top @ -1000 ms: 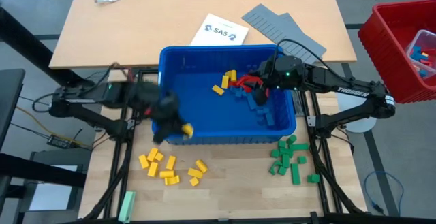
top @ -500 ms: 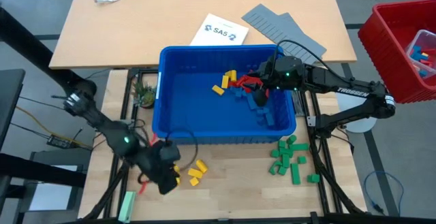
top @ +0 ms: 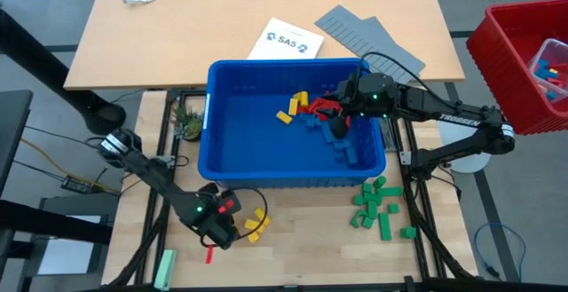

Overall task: Sort blocks
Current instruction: Remove the yellow block from the blue bin

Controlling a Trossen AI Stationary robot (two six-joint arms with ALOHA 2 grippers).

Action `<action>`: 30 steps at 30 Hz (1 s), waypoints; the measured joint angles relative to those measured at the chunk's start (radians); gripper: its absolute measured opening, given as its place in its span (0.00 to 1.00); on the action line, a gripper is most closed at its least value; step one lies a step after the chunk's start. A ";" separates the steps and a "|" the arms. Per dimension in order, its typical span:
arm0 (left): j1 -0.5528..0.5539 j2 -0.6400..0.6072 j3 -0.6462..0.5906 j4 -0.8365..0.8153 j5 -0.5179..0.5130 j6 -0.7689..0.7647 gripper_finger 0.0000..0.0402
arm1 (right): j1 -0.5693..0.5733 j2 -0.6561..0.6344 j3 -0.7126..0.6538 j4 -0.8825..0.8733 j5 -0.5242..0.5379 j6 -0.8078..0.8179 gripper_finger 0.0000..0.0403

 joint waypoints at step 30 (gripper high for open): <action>0.058 -0.102 0.476 -0.265 -0.107 0.247 0.52 | 0.000 0.000 0.000 0.003 0.001 0.002 0.49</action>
